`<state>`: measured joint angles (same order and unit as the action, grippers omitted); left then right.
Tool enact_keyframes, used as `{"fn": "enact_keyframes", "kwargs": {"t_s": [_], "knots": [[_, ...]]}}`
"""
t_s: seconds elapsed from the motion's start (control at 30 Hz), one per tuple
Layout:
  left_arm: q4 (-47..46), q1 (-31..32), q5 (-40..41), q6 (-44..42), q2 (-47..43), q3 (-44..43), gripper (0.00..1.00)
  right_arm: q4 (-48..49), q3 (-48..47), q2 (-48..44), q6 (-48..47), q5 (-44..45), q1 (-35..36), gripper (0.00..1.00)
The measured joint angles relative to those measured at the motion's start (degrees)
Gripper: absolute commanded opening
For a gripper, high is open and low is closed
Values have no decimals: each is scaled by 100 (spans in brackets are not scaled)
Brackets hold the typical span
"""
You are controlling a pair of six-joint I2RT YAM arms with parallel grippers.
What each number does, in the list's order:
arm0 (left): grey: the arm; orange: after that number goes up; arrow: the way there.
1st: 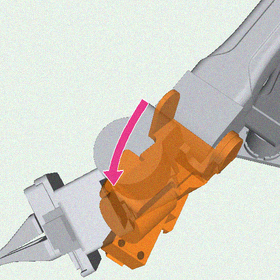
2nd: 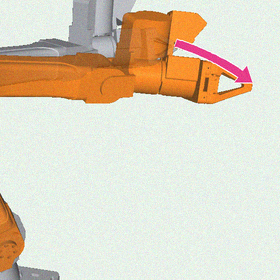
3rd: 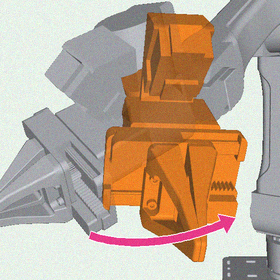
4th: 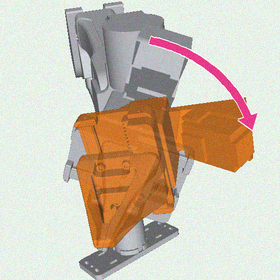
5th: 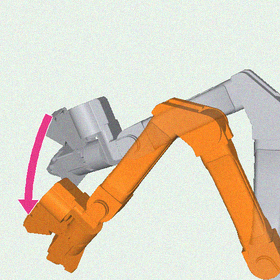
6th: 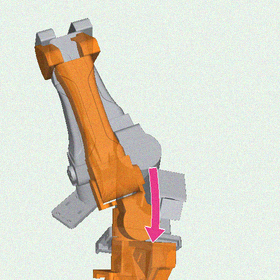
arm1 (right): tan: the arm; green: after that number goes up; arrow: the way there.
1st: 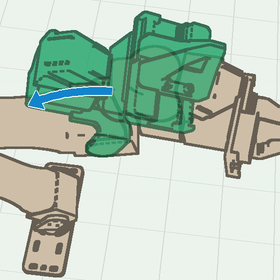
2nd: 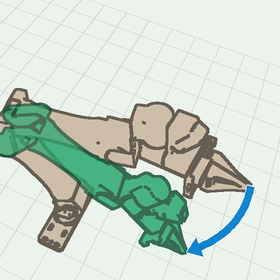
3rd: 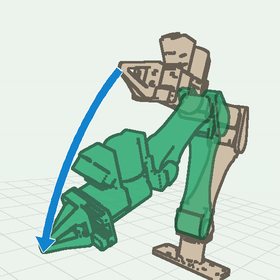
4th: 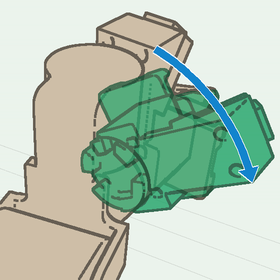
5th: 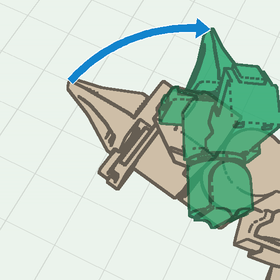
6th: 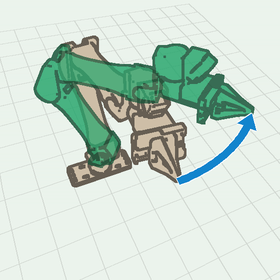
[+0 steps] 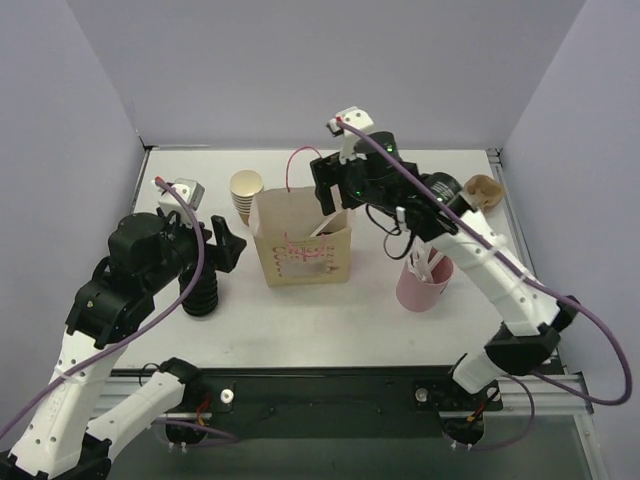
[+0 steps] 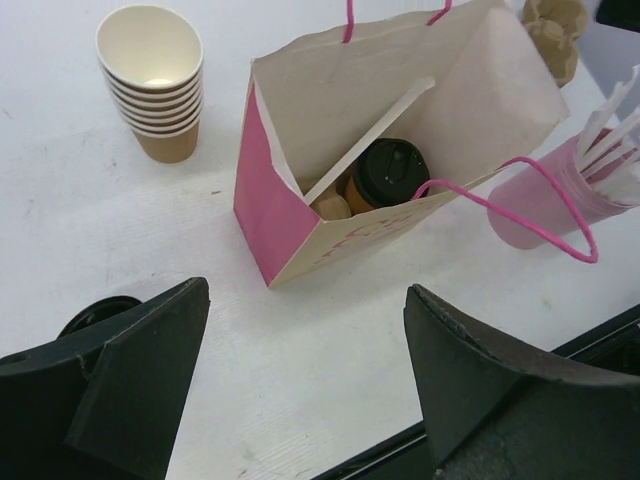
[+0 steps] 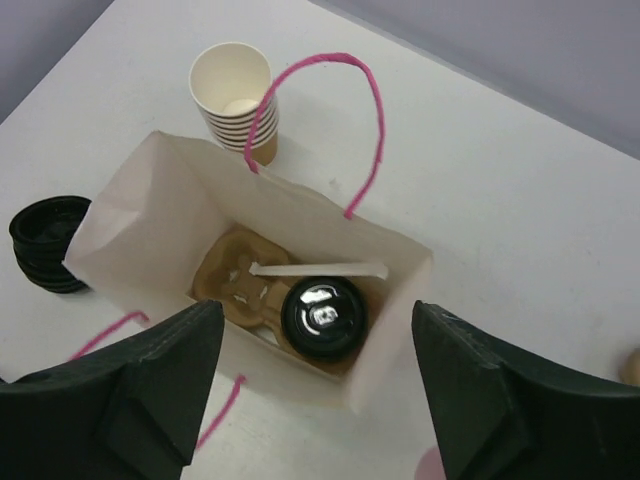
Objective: Pack the takeout coffee
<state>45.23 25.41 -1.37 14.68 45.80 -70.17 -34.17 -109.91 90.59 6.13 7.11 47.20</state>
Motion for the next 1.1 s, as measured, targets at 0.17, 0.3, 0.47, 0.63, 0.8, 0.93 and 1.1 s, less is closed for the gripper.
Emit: {"fn": "enact_keyframes", "kwargs": {"t_s": [0.17, 0.3, 0.47, 0.63, 0.8, 0.93, 1.1], "knots": [[-411, 0, -339, 81, -131, 7, 89, -452, 396, -1209, 385, 476, 0, 100], [-833, 0, -492, 173, -470, 155, 96, -632, 964, -2140, 984, 656, 0, 100], [-1108, 0, -566, 258, -927, 479, 97, -796, 1884, -2813, 1952, 898, 0, 100], [-1132, 0, -645, 321, -1003, 610, 97, -907, 2387, -2931, 2726, 1038, 0, 100], [-1123, 0, -673, 442, -1078, 748, 97, -955, 2463, -2931, 2992, 1108, 0, 100], [-1126, 0, -675, 468, -1086, 758, 97, -953, 2463, -2931, 2994, 1108, 0, 100], [-1123, 0, -673, 476, -1078, 758, 97, -931, 2461, -2931, 2988, 1104, 0, 100]]}}
